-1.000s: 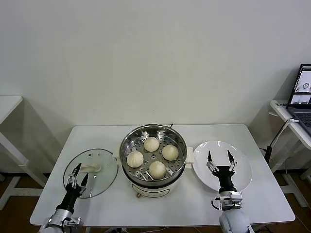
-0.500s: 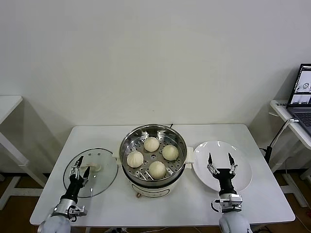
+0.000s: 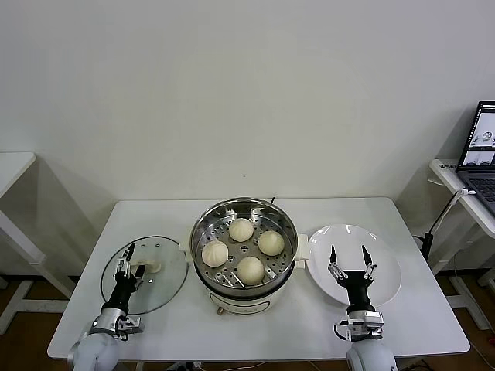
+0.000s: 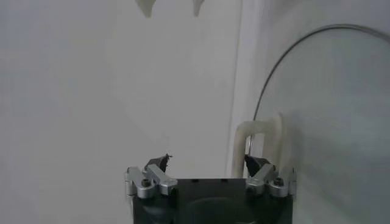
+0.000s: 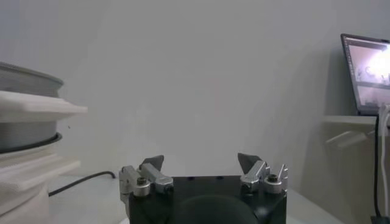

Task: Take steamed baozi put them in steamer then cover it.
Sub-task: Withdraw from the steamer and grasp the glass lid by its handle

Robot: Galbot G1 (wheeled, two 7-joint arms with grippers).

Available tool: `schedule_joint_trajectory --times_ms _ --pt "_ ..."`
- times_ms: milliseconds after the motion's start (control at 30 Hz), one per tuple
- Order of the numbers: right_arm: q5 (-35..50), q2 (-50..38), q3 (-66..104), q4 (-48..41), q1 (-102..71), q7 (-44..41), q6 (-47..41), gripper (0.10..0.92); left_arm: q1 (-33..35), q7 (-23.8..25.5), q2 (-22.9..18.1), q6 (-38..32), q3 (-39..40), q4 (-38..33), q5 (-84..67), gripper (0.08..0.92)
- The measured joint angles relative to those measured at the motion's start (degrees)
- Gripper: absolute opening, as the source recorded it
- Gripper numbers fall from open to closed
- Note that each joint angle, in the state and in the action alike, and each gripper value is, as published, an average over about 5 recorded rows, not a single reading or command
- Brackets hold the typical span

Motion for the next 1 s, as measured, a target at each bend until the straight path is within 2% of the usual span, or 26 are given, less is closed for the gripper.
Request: schedule_joint_trajectory --times_ms 167,800,900,1000 --pt "-0.1 0.0 0.1 0.4 0.0 0.0 0.0 0.823 -1.2 0.7 0.0 1.1 0.2 1.3 0.7 0.777" --pt "-0.6 0.5 0.1 0.5 0.2 0.3 0.3 0.823 -2.5 1.5 -0.7 1.8 0.2 3.3 1.1 0.237" --pt "-0.6 0.6 0.2 0.5 0.2 0.3 0.4 0.823 -2.4 1.1 -0.8 1.3 -0.1 3.0 1.1 0.198" --pt "-0.7 0.7 0.2 0.4 0.3 0.3 0.5 0.823 -2.1 0.8 -0.7 0.9 -0.5 2.4 1.1 0.196"
